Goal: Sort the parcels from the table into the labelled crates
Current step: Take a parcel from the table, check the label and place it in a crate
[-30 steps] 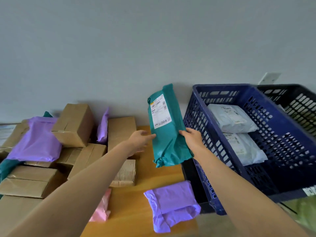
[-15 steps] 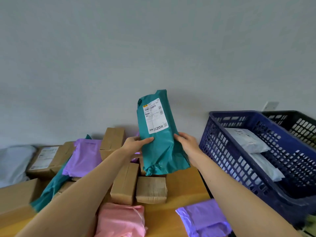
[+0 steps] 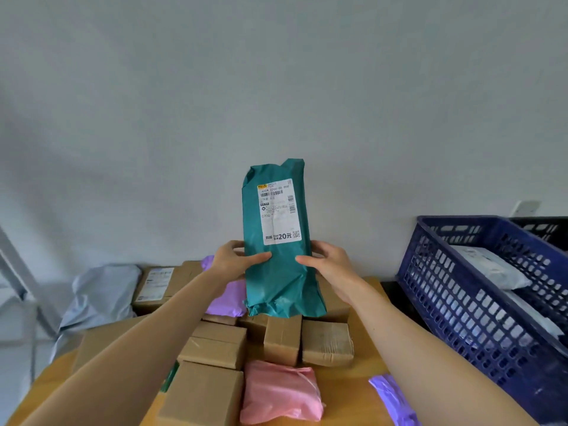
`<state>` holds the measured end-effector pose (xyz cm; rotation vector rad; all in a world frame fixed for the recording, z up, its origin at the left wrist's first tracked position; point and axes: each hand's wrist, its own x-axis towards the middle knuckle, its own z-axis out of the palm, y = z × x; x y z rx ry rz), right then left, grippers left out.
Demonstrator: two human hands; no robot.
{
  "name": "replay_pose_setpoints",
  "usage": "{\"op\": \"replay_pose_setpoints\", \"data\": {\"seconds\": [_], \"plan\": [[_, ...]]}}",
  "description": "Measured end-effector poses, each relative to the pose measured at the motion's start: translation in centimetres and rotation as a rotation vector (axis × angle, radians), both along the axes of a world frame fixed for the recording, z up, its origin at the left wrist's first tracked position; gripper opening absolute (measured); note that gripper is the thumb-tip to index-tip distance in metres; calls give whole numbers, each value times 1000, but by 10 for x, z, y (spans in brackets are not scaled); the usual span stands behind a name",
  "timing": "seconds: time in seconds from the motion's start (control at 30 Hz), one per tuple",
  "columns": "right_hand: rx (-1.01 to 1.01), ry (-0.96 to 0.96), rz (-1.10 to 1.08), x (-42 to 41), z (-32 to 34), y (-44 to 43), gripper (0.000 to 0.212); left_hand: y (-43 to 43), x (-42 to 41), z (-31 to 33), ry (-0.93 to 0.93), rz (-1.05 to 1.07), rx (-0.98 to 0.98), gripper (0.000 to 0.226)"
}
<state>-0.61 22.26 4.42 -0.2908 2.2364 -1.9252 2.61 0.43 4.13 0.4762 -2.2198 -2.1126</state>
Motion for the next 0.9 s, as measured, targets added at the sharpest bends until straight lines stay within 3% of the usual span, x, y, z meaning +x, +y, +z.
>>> {"op": "replay_pose_setpoints", "data": {"seconds": [0.2, 0.37, 0.43, 0.6, 0.73, 0.9], "plan": [[-4, 36, -15, 31, 0, -31, 39, -31, 32, 3, 17, 22, -50, 81], [12, -7, -89, 54, -2, -35, 74, -36, 54, 6, 15, -13, -79, 86], [18, 8, -108, 61, -1, -33, 79, -34, 61, 7, 17, -26, -84, 86], [-7, 12, -144, 81, 4, -19, 74, -20, 69, 10, 17, -70, -89, 77], [-10, 14, -199, 95, 11, 6, 71, 6, 73, 13, 28, -127, -51, 52], [-37, 17, -261, 109, 15, 51, 71, 49, 76, 19, 43, -182, -105, 64]]}}
